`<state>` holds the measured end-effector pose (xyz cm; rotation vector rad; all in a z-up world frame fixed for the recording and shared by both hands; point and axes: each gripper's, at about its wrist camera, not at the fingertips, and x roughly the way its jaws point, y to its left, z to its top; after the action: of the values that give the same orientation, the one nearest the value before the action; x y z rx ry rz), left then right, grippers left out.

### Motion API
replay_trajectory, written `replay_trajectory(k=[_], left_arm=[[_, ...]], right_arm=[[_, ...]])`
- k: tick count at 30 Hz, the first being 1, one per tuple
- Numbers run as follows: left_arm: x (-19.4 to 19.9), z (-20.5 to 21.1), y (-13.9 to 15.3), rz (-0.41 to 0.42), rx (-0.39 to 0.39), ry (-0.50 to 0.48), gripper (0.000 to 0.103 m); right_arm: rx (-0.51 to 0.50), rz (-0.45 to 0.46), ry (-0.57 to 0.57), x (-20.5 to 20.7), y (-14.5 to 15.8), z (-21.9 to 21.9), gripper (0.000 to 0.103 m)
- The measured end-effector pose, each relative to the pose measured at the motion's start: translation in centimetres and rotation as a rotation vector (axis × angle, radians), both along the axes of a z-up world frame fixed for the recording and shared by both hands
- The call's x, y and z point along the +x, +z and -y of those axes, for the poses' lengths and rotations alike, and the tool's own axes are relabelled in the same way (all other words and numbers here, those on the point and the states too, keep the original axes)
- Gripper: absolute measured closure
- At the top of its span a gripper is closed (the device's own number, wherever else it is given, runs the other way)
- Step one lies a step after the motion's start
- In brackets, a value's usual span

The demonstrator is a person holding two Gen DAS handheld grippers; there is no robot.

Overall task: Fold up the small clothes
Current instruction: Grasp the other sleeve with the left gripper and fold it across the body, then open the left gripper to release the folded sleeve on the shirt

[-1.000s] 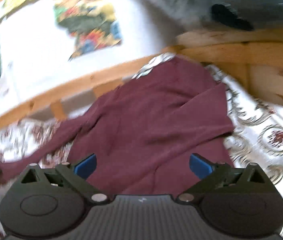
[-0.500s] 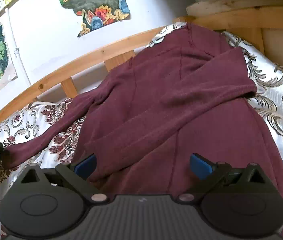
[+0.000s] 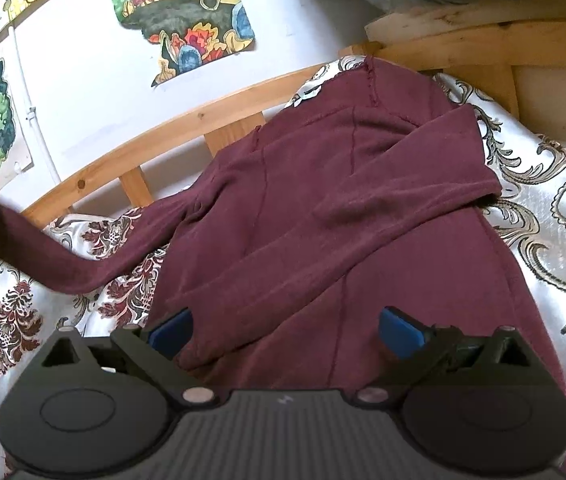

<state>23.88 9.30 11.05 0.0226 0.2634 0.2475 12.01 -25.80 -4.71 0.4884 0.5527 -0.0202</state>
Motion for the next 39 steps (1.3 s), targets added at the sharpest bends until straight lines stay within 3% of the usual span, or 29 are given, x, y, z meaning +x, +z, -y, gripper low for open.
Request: replay_trajectory(k=[7, 12, 16, 26, 32, 39], left_arm=[[-1.8, 11.3, 1.8, 0.106, 0.063, -0.359, 0.1], [-2.5, 17.5, -0.2, 0.096, 0.056, -0.576, 0.1], [-2.5, 21.7, -3.1, 0.024, 0.057, -0.68, 0.1], [-2.5, 24.8, -10.0, -0.149, 0.024, -0.78, 0.1], [-2.3, 24.6, -13.3, -0.283, -0.084, -0.78, 0.1], [-2.2, 25.4, -16.1, -0.379, -0.134, -0.775, 0.096]], right_arm=[[-0.037, 0.022, -0.056, -0.3, 0.6, 2.1, 0.001], [-0.06, 0.031, -0.124, -0.5, 0.6, 4.7, 0.0], [-0.084, 0.024, -0.182, -0.7, 0.4, 6.8, 0.0], [-0.081, -0.023, -0.309, -1.4, -0.5, 10.3, 0.0], [-0.09, -0.029, -0.316, -1.3, -0.7, 10.2, 0.0], [-0.102, -0.031, -0.315, -1.4, -0.6, 10.4, 0.0]])
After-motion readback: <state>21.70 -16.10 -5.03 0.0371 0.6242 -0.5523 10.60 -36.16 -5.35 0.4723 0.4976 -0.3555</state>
